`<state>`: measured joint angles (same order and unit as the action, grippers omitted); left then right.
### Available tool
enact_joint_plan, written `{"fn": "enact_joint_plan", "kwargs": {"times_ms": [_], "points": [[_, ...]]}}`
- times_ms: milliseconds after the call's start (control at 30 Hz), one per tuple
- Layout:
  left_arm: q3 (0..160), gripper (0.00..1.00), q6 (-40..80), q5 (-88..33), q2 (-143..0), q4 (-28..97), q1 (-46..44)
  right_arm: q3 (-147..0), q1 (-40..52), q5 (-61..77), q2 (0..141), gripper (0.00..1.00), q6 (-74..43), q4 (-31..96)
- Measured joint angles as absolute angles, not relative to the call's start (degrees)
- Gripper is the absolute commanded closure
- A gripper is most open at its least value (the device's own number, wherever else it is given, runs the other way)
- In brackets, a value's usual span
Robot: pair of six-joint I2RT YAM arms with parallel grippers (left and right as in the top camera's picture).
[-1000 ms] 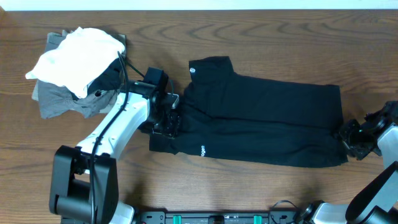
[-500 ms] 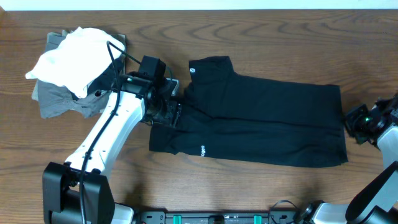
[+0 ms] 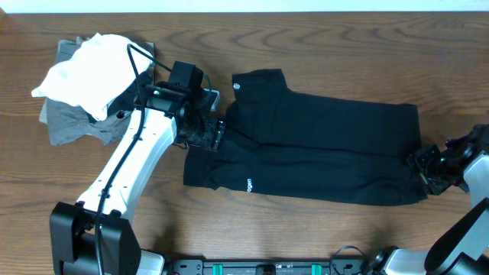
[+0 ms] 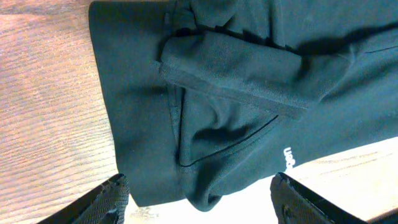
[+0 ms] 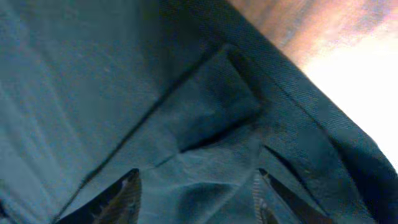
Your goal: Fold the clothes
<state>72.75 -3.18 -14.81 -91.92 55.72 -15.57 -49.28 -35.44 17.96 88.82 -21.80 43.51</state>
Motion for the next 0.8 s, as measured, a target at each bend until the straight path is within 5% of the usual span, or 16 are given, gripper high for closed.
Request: {"fn": "enact_joint_plan", "kwargs": {"times_ms": [200, 333, 667, 800], "points": [[72.8, 0.25, -3.2, -14.8, -91.9, 55.4, -15.6, -46.4, -35.4, 14.9, 88.8, 0.73, -22.1, 38.3], [72.8, 0.25, -3.2, -14.8, -91.9, 55.2, -15.6, -43.7, -35.4, 14.8, 88.8, 0.99, -23.0, 33.1], [72.8, 0.25, -3.2, -14.8, -91.9, 54.1, -15.6, -43.4, -35.4, 25.6, 88.8, 0.99, -26.2, 20.9], [72.8, 0.25, -3.2, -14.8, -91.9, 53.4, -15.6, -43.5, -35.5, 27.6, 88.8, 0.56, -27.0, 22.4]]}}
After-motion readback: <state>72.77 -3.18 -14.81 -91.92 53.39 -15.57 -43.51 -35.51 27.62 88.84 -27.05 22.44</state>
